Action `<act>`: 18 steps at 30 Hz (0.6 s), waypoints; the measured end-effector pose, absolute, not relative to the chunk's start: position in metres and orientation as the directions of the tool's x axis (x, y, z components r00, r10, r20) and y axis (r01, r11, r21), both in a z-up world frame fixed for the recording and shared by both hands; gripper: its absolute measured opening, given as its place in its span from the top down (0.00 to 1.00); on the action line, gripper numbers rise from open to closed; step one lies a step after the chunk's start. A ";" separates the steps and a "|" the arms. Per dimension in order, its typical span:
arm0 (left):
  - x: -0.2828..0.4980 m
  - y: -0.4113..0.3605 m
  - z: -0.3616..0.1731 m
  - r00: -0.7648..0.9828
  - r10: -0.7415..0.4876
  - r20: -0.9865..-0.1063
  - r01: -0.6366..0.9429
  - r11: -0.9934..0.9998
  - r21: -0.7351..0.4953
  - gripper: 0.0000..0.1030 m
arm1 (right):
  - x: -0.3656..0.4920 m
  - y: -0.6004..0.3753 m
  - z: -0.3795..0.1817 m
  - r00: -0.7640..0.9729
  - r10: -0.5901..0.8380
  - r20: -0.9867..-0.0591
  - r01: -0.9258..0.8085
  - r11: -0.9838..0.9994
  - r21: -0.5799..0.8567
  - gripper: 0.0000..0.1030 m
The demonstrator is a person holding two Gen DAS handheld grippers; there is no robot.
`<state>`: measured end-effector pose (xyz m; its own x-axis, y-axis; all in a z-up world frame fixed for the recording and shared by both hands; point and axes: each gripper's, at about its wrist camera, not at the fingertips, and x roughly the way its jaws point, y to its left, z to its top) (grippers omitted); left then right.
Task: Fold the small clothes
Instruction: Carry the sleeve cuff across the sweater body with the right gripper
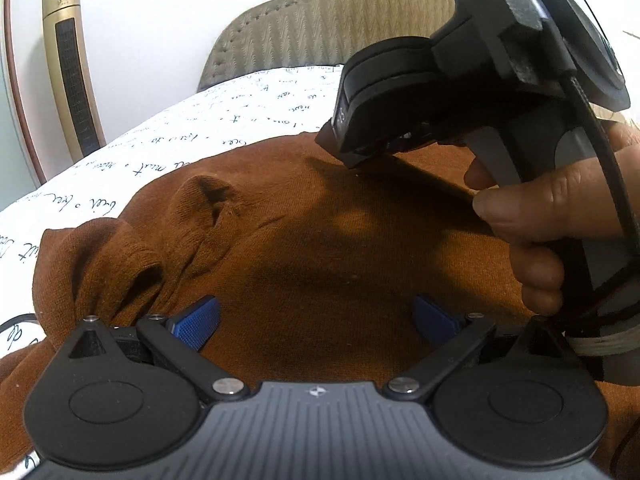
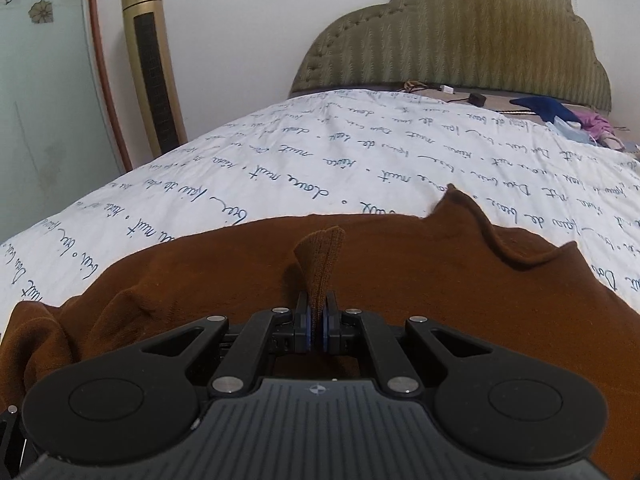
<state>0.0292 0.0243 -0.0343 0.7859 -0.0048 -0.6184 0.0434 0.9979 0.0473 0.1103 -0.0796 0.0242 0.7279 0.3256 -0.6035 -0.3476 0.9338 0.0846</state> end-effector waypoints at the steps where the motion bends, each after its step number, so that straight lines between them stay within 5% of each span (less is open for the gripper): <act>1: 0.029 0.024 -0.034 0.786 -0.004 -0.618 0.042 0.998 0.047 0.00 | 0.111 -0.078 0.025 0.725 0.331 -0.604 -0.354 0.931 0.085 0.92; 12: 0.011 0.029 -0.015 0.817 0.075 -0.572 -0.007 0.993 0.120 0.00 | 0.116 -0.063 0.028 0.679 0.373 -0.632 -0.419 0.904 0.082 0.88; 14: 0.006 0.030 -0.011 0.819 0.088 -0.567 -0.005 0.989 0.146 0.00 | 0.119 -0.062 0.023 0.659 0.376 -0.651 -0.414 0.904 0.104 0.79; 16: 0.000 0.034 -0.007 0.818 0.105 -0.566 -0.006 0.985 0.174 0.00 | 0.119 -0.064 0.020 0.646 0.387 -0.659 -0.400 0.906 0.140 0.49; 18: -0.008 0.040 -0.005 0.819 0.127 -0.559 -0.020 0.981 0.194 0.00 | 0.111 -0.065 0.023 0.664 0.390 -0.637 -0.389 0.909 0.151 0.44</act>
<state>-0.0076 0.0404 -0.0048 0.8193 0.1272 -0.5591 -0.0202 0.9809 0.1936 0.1114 -0.0653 0.0235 0.6645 0.3902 -0.6373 -0.3890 0.9088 0.1509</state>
